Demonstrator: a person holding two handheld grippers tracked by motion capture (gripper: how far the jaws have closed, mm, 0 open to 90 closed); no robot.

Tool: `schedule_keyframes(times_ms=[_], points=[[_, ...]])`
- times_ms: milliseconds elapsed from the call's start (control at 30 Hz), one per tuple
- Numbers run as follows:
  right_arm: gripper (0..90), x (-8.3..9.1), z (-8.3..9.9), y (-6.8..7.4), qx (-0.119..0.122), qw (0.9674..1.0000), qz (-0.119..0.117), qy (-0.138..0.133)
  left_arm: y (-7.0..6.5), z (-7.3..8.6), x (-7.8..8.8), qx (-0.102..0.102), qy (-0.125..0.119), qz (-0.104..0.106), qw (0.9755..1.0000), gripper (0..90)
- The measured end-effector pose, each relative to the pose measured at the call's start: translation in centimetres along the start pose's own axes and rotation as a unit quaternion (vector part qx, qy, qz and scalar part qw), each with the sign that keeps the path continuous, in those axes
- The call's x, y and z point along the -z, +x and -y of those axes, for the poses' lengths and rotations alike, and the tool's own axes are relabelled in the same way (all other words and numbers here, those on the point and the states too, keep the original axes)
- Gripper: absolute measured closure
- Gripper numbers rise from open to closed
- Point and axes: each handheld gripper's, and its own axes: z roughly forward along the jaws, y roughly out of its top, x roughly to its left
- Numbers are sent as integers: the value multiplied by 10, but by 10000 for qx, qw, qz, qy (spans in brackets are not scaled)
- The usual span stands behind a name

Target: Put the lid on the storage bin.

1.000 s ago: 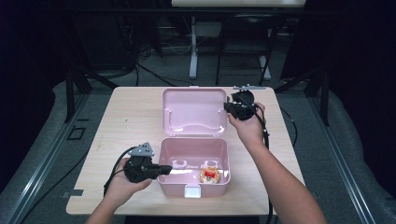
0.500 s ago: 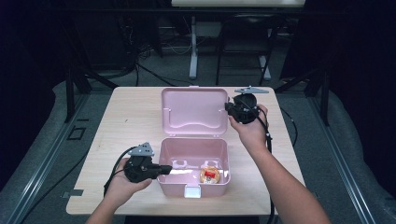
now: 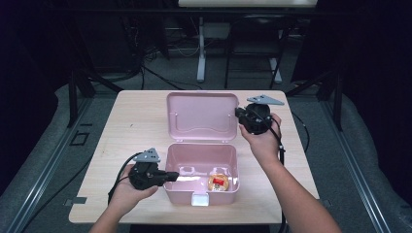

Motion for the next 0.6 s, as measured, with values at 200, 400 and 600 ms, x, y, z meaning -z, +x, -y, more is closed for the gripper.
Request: schedule_keyframes(times_ms=[200, 400, 600], points=[[872, 6, 3, 1, -14, 9999, -63, -148, 0, 0, 0, -4, 2, -8, 10000, 900], [872, 11, 6, 3, 42, 9997, -83, -221, 0, 0, 0, 5, -1, -7, 10000, 900], [872, 17, 8, 5, 83, 9995, -107, -288, 0, 0, 0, 25, -16, -13, 10000, 900]])
